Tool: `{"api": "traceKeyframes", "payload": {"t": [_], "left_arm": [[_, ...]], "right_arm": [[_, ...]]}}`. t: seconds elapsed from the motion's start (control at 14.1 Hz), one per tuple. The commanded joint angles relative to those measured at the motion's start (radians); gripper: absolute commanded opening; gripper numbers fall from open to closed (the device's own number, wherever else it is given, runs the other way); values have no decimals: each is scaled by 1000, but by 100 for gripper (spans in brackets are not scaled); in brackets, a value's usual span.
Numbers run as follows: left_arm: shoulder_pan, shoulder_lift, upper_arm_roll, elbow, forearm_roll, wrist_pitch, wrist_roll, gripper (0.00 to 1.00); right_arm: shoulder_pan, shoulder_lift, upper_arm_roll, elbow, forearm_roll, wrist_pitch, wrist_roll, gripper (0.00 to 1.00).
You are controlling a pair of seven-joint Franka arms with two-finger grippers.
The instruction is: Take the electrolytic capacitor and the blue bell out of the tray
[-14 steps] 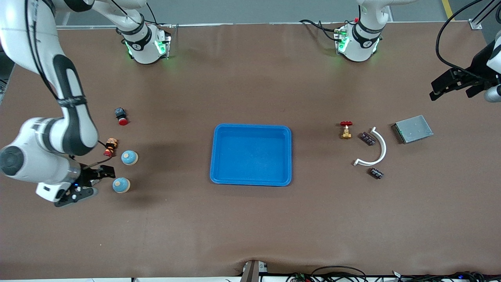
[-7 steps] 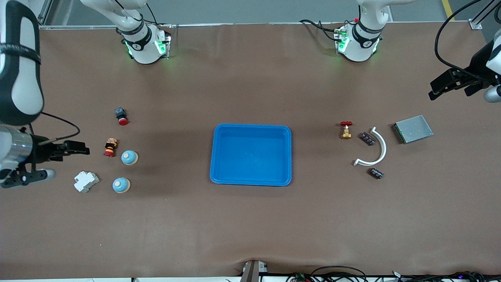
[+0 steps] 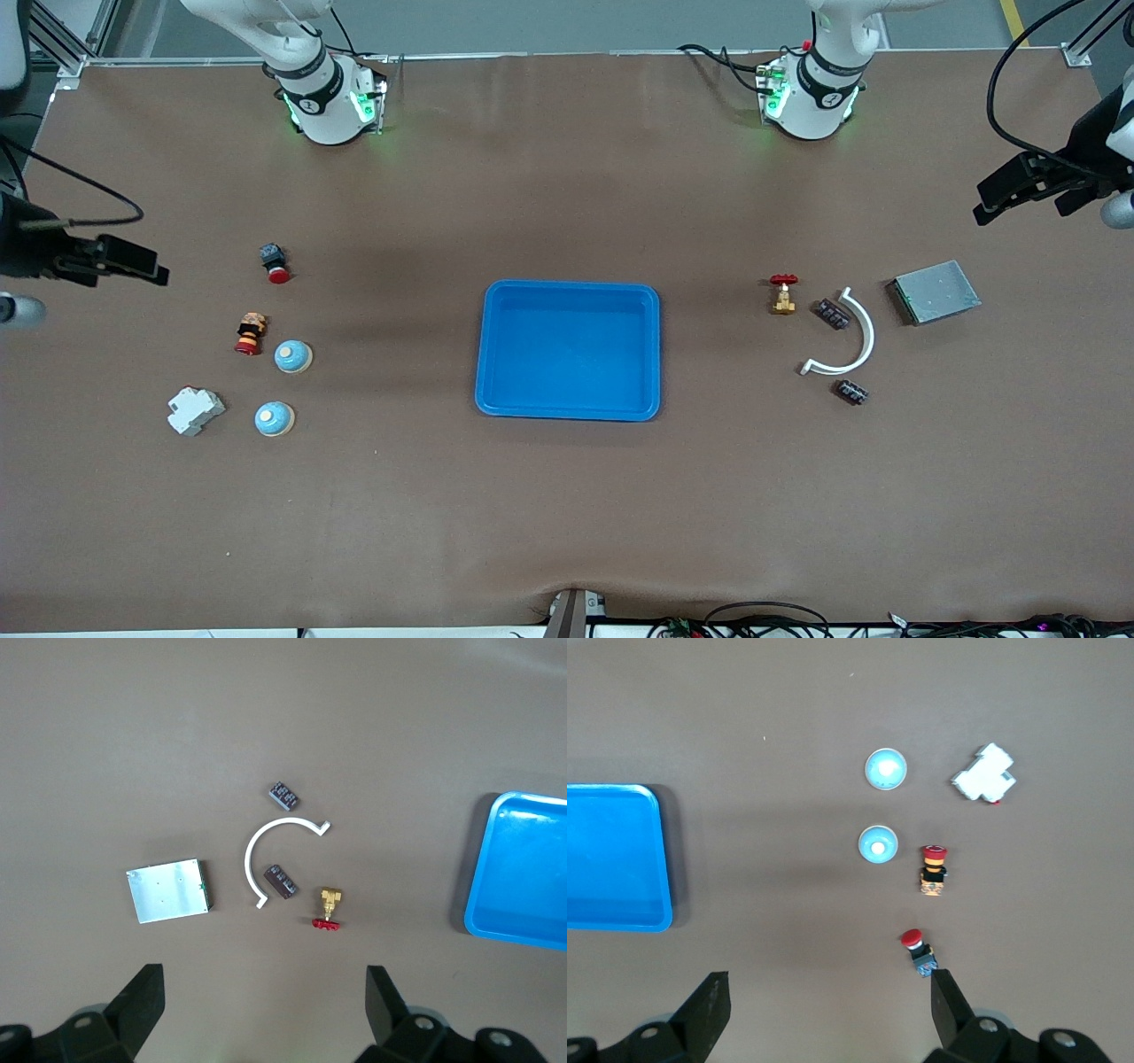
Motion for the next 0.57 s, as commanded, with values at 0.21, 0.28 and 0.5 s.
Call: {"api": "traceKeyframes", "payload": {"t": [0.21,0.28,0.5], "left_arm": [[14,0,-15,35,11,-30,-4,100],[14,0,-14,35,11,-30,-4,100],[12,-2,-15,35,11,-31,-6,100]], "right_arm": [[-3,-90,2,-48,-63,29,11,100],[-3,-93,2,-48,-65,39,11,100],[-4,-104,1,-50,-65,83,11,100]]}}
